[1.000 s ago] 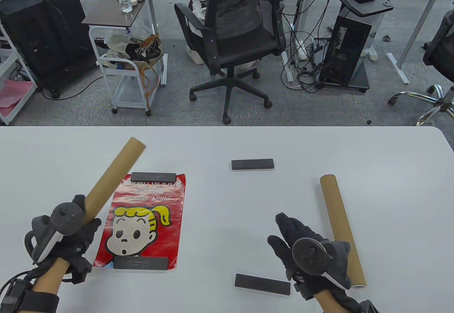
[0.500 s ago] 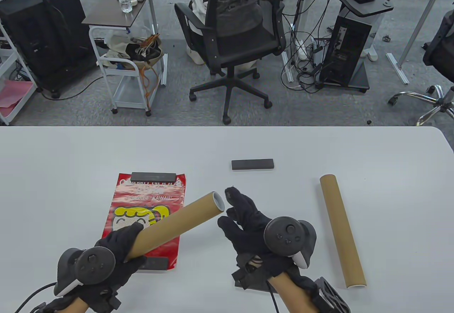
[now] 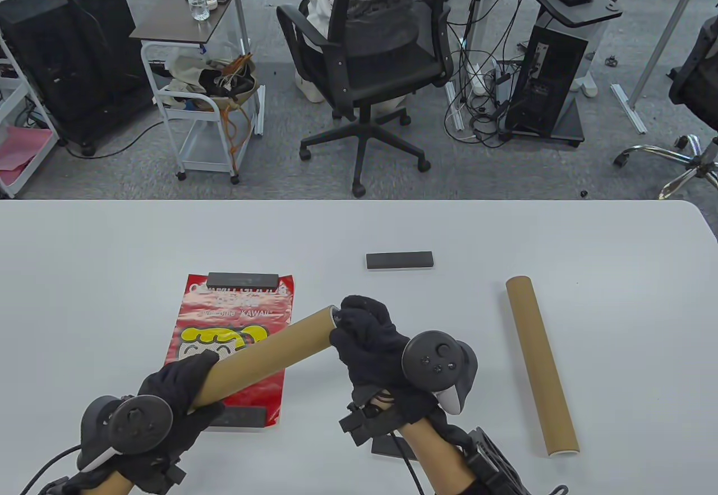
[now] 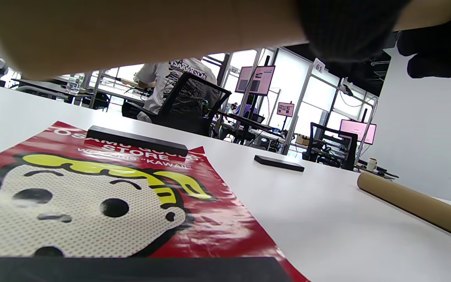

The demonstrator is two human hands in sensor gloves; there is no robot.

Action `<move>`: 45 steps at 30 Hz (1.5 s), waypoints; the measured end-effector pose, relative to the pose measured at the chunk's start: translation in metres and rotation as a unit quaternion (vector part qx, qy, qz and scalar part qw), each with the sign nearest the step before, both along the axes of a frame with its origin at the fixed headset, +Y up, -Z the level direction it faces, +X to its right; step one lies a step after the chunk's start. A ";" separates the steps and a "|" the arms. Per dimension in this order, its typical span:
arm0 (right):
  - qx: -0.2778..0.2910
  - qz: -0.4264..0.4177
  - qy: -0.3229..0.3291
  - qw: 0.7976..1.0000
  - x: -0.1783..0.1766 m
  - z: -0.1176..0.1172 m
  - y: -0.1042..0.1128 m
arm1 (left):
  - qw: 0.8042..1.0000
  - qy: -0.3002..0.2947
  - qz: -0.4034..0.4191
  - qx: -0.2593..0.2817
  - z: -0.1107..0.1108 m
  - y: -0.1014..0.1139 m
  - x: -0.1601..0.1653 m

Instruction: Roll up posters and store in mailing tubes

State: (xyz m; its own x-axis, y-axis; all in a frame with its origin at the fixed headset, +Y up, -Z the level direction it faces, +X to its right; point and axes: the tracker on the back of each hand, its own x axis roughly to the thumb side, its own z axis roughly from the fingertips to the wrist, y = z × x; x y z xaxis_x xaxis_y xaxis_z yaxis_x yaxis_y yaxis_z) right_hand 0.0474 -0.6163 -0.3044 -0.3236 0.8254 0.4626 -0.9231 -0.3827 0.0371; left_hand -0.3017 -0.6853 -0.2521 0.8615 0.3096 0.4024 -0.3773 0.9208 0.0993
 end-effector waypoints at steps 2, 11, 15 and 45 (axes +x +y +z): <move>-0.035 -0.046 0.036 0.998 0.004 -0.004 -0.003 | 1.000 -0.005 0.000 0.002 0.000 -0.001 0.002; -0.042 -0.016 -0.036 0.998 0.030 -0.006 0.000 | 1.000 -0.002 -0.021 0.001 0.000 -0.003 0.006; -0.042 0.271 -0.137 0.952 0.036 -0.021 -0.018 | 1.000 0.008 -0.028 0.008 0.001 -0.001 0.004; -0.114 0.488 -0.168 0.849 0.043 -0.052 -0.104 | 0.996 0.078 -0.051 0.002 -0.005 0.003 -0.010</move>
State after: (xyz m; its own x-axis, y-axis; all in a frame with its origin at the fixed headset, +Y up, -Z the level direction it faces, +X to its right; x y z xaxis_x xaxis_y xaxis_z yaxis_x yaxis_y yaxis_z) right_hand 0.0903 -0.7198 -0.3568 -0.9870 0.1429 0.0733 -0.1425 -0.9897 0.0104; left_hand -0.3112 -0.6826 -0.2567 0.9404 0.2152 0.2634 -0.2611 0.9530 0.1536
